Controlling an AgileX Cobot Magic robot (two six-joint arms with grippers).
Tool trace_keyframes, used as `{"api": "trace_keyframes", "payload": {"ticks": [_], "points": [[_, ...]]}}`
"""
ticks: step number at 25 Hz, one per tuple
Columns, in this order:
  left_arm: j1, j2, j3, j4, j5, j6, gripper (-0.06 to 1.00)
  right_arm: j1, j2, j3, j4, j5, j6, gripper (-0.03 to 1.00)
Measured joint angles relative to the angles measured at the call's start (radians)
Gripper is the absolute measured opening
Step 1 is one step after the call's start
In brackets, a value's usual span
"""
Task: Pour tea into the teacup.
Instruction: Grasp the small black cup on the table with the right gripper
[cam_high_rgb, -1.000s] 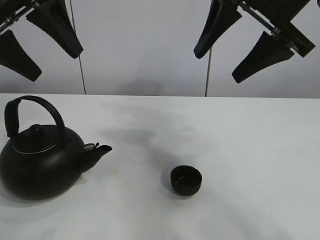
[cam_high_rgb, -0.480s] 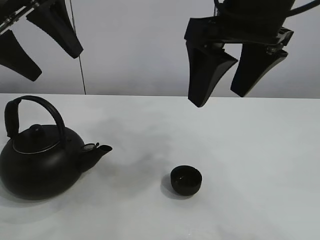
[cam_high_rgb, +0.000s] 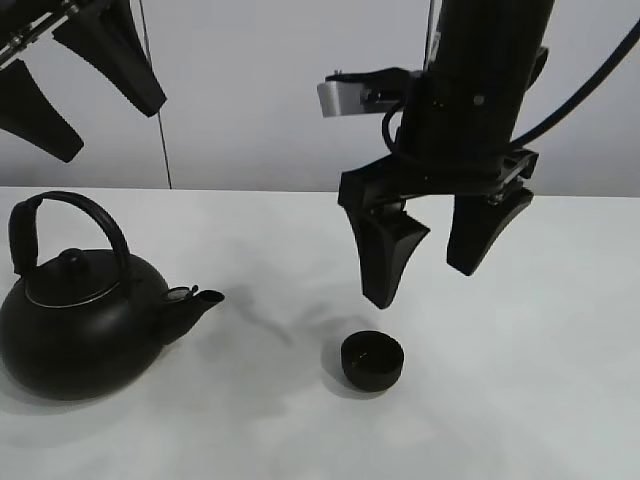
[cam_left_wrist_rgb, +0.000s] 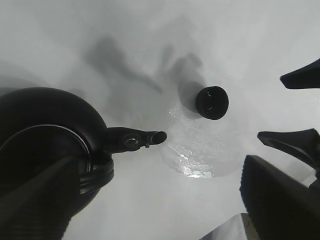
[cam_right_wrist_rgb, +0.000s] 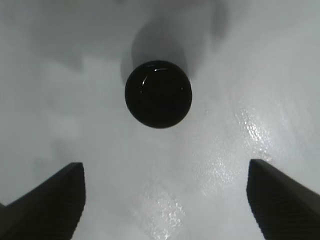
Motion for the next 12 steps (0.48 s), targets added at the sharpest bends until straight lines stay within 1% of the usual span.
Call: {"api": "trace_keyframes", "payload": {"ticks": [4,7,12], "points": [[0.0,0.0,0.0,0.0,-0.001,0.0,0.63,0.0,0.057,0.0,0.0,-0.06,0.008,0.61],[0.0,0.0,0.0,0.0,-0.001,0.0,0.63,0.002,0.101,0.0,0.001,-0.083,0.026,0.61],[0.0,0.0,0.0,0.0,-0.001,0.0,0.63,0.043,0.154,0.0,-0.026,-0.114,0.055,0.61]]}}
